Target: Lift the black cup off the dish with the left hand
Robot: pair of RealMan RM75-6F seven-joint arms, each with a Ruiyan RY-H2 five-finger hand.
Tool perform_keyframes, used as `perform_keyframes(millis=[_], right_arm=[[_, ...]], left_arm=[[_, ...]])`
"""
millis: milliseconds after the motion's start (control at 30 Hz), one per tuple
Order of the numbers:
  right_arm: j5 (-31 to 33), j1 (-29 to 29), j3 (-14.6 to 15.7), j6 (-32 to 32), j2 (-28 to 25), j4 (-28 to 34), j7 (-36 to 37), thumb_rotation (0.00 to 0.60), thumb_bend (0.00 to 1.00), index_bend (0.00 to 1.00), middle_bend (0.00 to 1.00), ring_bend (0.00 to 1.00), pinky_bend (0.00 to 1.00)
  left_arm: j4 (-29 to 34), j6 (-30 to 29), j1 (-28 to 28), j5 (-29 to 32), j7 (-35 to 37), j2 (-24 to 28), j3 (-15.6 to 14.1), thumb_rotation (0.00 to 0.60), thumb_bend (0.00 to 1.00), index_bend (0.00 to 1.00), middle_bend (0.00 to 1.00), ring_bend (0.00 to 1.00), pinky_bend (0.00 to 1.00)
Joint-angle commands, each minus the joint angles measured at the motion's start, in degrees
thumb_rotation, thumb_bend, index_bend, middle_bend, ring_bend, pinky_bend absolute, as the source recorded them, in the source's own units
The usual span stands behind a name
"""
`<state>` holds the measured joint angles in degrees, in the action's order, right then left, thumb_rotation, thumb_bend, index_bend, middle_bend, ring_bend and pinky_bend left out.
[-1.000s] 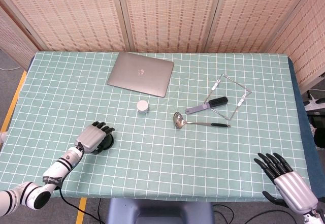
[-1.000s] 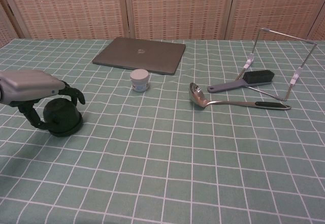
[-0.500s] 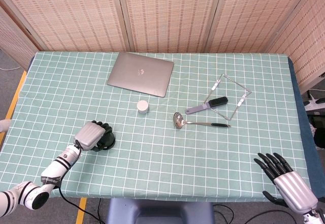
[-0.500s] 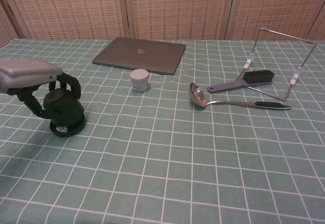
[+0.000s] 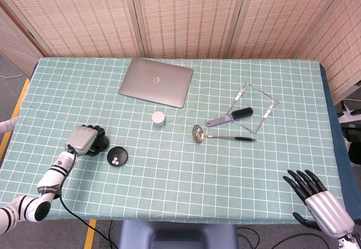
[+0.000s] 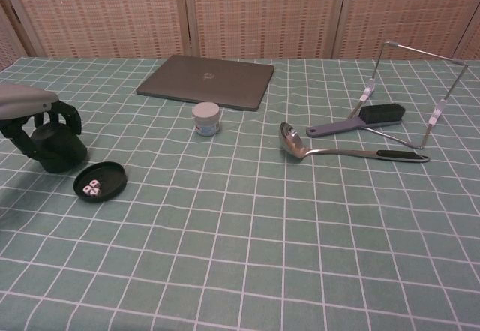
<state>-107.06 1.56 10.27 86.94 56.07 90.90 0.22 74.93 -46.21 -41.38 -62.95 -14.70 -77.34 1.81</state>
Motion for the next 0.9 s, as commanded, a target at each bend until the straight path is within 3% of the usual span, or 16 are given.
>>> perform_keyframes(millis=[33, 100, 167, 233, 400, 533, 633, 733, 800, 900], right_arm=[[0.4, -0.1, -0.1, -0.3, 0.1, 0.2, -0.4, 0.6, 0.17, 0.0, 0.0, 0.0, 0.0], [0.4, -0.1, -0.1, -0.4, 0.1, 0.4, -0.6, 0.6, 0.17, 0.0, 0.0, 0.0, 0.0], [0.3, -0.1, 0.0, -0.4, 0.1, 0.4, -0.8, 0.6, 0.17, 0.0, 0.0, 0.0, 0.0], [0.3, -0.2, 0.0, -0.4, 0.1, 0.5, -0.8, 0.6, 0.17, 0.0, 0.0, 0.0, 0.0], [0.3, -0.3, -0.1, -0.2, 0.1, 0.5, -0.8, 0.6, 0.17, 0.0, 0.0, 0.0, 0.0], [0.4, -0.3, -0.2, -0.1, 0.1, 0.5, -0.9, 0.6, 0.17, 0.0, 0.0, 0.0, 0.0], [0.8, -0.4, -0.6, 0.0, 0.5, 0.4, -0.9, 0.6, 0.17, 0.0, 0.0, 0.0, 0.0], [1.0, -0.5, -0.9, 0.2, 1.2, 0.1, -1.4, 0.6, 0.18, 0.0, 0.0, 0.0, 0.0], [1.1, -0.6, -1.1, 0.5, 1.5, 0.0, -2.0, 0.6, 0.17, 0.0, 0.0, 0.0, 0.0], [1.8, -0.9, -1.7, 1.0, 2.0, -0.2, -2.5, 0.6, 0.17, 0.0, 0.0, 0.0, 0.0]], left_arm=[[-3.0, 2.5, 0.6, 1.8, 1.1, -1.6, -0.2, 0.6, 0.33, 0.33, 0.43, 0.31, 0.34], [-2.7, 3.2, 0.6, 2.3, 1.2, -1.2, -0.1, 0.6, 0.33, 0.15, 0.22, 0.19, 0.32], [-2.1, 3.3, 0.8, 2.4, 1.1, -0.8, -0.1, 0.6, 0.33, 0.03, 0.06, 0.08, 0.31], [-1.0, 3.0, 1.0, 2.3, 1.0, -0.2, -0.1, 0.6, 0.33, 0.0, 0.0, 0.03, 0.29], [3.5, -0.4, 2.6, 0.7, 1.1, 2.2, -0.1, 0.6, 0.33, 0.0, 0.0, 0.0, 0.24], [10.5, -10.0, 7.1, -5.9, 5.1, 5.6, -0.4, 0.6, 0.32, 0.0, 0.0, 0.0, 0.2], [14.7, -23.2, 14.0, -17.4, 15.0, 7.4, -3.0, 0.6, 0.36, 0.0, 0.0, 0.0, 0.13], [13.4, -37.4, 22.2, -28.4, 24.8, 7.3, -8.1, 0.6, 0.38, 0.0, 0.0, 0.0, 0.09], [10.6, -42.4, 25.7, -31.8, 28.1, 6.3, -10.3, 0.6, 0.38, 0.0, 0.0, 0.0, 0.09], [7.9, -43.0, 26.8, -34.0, 29.2, 6.8, -11.9, 0.6, 0.38, 0.0, 0.0, 0.0, 0.06]])
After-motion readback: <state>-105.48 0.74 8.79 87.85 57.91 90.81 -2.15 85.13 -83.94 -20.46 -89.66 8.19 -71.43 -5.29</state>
